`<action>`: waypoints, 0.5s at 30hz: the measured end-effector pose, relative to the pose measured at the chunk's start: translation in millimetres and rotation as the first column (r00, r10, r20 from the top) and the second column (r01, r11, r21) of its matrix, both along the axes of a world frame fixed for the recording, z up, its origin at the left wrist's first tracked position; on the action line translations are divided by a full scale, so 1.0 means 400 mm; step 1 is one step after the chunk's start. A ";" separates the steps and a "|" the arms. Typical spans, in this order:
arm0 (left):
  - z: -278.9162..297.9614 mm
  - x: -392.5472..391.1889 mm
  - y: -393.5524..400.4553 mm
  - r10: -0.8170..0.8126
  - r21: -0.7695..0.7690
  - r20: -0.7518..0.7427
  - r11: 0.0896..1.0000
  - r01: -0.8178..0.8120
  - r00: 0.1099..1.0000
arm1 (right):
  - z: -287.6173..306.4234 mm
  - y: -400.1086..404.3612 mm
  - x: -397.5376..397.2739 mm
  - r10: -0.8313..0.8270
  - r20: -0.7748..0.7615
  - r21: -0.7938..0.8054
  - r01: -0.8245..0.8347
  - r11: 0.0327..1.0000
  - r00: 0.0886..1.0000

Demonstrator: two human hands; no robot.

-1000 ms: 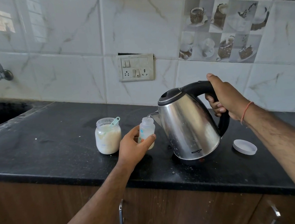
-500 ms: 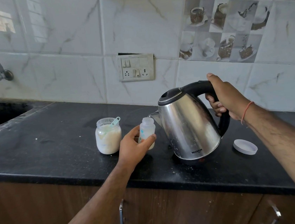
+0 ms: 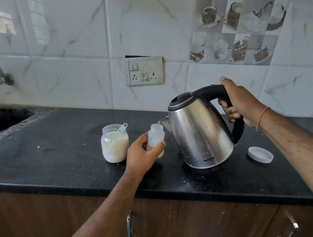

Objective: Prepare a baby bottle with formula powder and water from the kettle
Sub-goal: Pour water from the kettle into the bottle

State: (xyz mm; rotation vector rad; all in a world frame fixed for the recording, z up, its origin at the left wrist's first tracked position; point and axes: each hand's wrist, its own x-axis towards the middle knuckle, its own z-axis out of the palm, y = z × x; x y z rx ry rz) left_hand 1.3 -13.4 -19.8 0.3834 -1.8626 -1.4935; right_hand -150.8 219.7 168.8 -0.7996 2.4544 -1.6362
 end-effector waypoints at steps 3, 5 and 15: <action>-0.001 -0.001 -0.001 0.001 -0.002 0.006 1.000 -0.001 1.000 | 0.000 0.001 0.000 -0.001 -0.002 0.002 0.001 1.000 1.000; -0.004 -0.004 -0.003 0.012 -0.002 0.006 1.000 -0.012 1.000 | 0.001 0.001 0.001 -0.002 -0.002 0.002 0.002 1.000 1.000; -0.007 -0.007 -0.005 0.017 -0.004 0.005 1.000 -0.017 1.000 | -0.001 0.003 -0.002 -0.007 0.001 -0.002 0.007 1.000 1.000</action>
